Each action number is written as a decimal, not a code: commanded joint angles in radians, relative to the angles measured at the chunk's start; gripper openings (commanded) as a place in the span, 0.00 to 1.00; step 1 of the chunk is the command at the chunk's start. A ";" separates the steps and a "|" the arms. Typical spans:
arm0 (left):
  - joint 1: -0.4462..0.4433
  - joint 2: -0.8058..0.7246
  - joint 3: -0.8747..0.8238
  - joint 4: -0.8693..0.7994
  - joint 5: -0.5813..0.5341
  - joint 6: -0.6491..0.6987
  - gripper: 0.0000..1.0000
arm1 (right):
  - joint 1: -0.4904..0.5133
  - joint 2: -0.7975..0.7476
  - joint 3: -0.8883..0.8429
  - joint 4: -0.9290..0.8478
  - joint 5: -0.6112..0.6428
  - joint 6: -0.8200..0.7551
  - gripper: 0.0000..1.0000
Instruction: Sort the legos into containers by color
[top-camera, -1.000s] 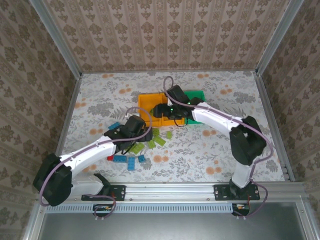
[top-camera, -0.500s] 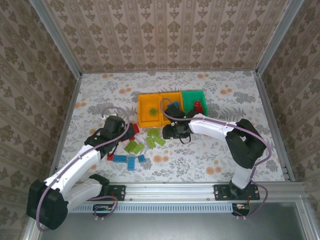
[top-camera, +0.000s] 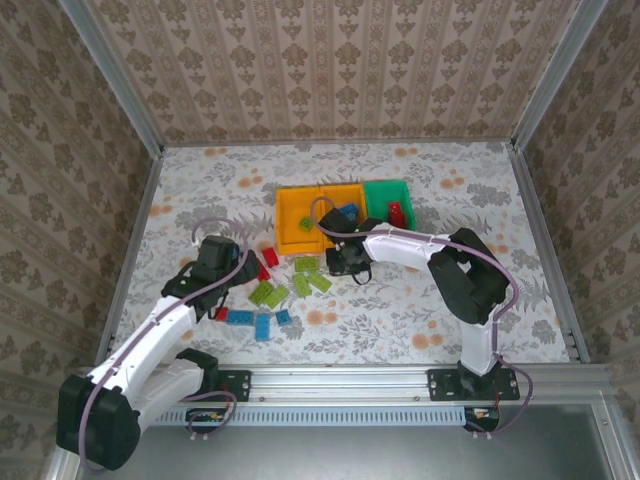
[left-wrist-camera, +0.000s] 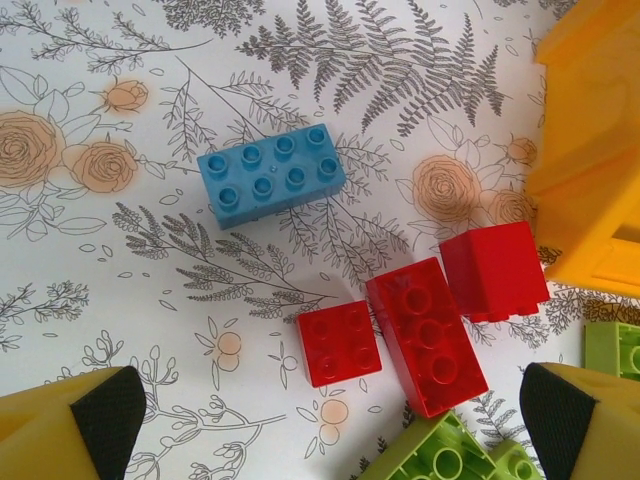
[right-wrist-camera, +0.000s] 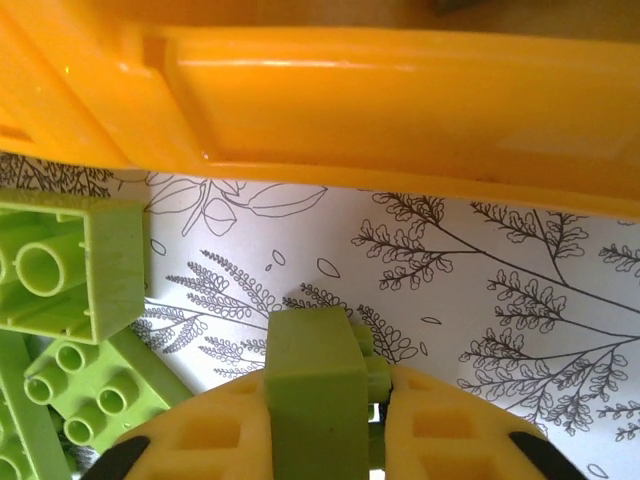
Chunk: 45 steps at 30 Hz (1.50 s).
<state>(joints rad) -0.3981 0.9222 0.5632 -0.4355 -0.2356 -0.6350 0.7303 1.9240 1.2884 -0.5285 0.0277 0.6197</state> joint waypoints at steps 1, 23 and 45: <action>0.034 -0.010 -0.009 -0.028 0.016 0.009 1.00 | 0.004 -0.032 0.017 -0.037 0.019 -0.032 0.15; 0.295 0.269 0.106 0.044 0.207 0.025 1.00 | -0.048 0.170 0.450 0.100 -0.088 -0.048 0.16; 0.315 0.632 0.292 0.101 0.273 0.086 0.92 | -0.062 -0.002 0.397 0.054 -0.033 -0.100 0.79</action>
<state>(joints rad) -0.0898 1.5272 0.8211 -0.3462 0.0166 -0.5755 0.6720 2.0525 1.7386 -0.4763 -0.0502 0.5438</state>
